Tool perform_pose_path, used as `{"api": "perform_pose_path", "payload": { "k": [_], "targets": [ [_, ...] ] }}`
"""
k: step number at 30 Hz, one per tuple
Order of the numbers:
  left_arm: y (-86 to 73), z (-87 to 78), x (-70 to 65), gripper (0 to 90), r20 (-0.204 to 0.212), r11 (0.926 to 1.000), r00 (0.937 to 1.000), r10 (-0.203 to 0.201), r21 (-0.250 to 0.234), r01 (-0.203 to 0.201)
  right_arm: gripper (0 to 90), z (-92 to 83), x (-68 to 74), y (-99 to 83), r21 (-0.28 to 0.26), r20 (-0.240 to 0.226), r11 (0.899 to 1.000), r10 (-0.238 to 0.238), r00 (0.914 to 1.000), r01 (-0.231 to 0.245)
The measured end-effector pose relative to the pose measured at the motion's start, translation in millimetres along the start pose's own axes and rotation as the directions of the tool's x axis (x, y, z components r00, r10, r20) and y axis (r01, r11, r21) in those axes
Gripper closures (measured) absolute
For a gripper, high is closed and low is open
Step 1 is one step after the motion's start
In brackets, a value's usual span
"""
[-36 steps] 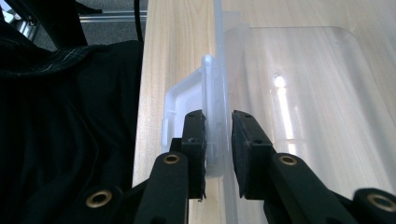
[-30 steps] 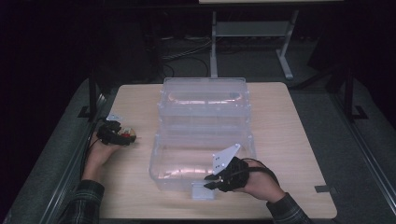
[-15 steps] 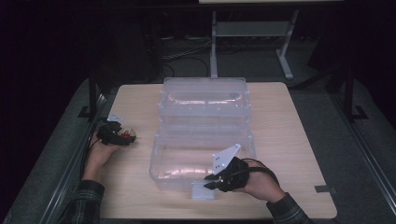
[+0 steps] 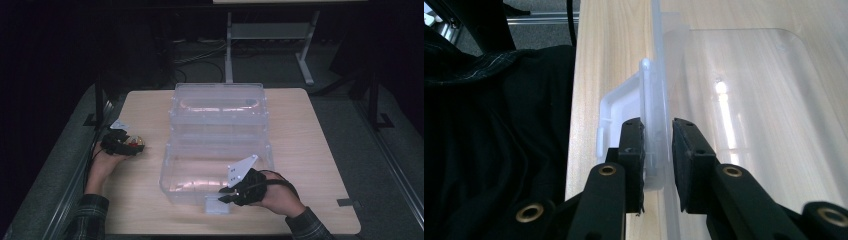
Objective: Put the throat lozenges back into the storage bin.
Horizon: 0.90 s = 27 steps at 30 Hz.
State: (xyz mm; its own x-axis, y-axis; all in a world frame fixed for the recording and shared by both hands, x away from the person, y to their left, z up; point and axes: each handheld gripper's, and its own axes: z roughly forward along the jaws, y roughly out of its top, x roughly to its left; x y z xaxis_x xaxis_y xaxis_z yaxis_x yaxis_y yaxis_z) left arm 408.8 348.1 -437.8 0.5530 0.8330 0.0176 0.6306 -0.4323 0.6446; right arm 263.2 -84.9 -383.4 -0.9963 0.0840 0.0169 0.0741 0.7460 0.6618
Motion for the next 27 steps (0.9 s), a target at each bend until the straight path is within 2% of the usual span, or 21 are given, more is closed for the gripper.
{"api": "perform_pose_path", "payload": {
  "k": [12,14,17,20,27],
  "targets": [
    [3.2,-22.5,-7.9,20.4,0.042,1.0,0.9991,0.005,-0.001,-0.005,75.5,0.0,0.2,0.0,0.001,0.002,1.0,0.002,1.0,-0.002],
    [4.3,-26.3,-9.2,20.4,0.043,0.9999,0.9989,0.016,-0.004,-0.016,75.5,0.0,0.2,0.0,0.0,0.002,1.0,0.003,1.0,-0.003],
    [7.5,-34.1,-13.4,20.4,0.064,0.9996,0.9976,0.023,-0.017,-0.022,75.5,0.1,0.1,0.0,0.001,0.001,1.0,0.004,1.0,-0.004],
    [9.0,-37.5,-15.2,20.4,0.071,0.9993,0.9969,0.034,-0.017,-0.033,75.5,0.2,0.1,0.0,0.001,0.002,1.0,0.001,1.0,-0.001],
    [12.6,-49.3,-20.7,20.4,0.098,0.9979,0.9942,0.044,-0.052,-0.039,75.5,0.3,0.1,0.0,0.002,0.003,1.0,-0.001,1.0,0.001]
  ]
}}
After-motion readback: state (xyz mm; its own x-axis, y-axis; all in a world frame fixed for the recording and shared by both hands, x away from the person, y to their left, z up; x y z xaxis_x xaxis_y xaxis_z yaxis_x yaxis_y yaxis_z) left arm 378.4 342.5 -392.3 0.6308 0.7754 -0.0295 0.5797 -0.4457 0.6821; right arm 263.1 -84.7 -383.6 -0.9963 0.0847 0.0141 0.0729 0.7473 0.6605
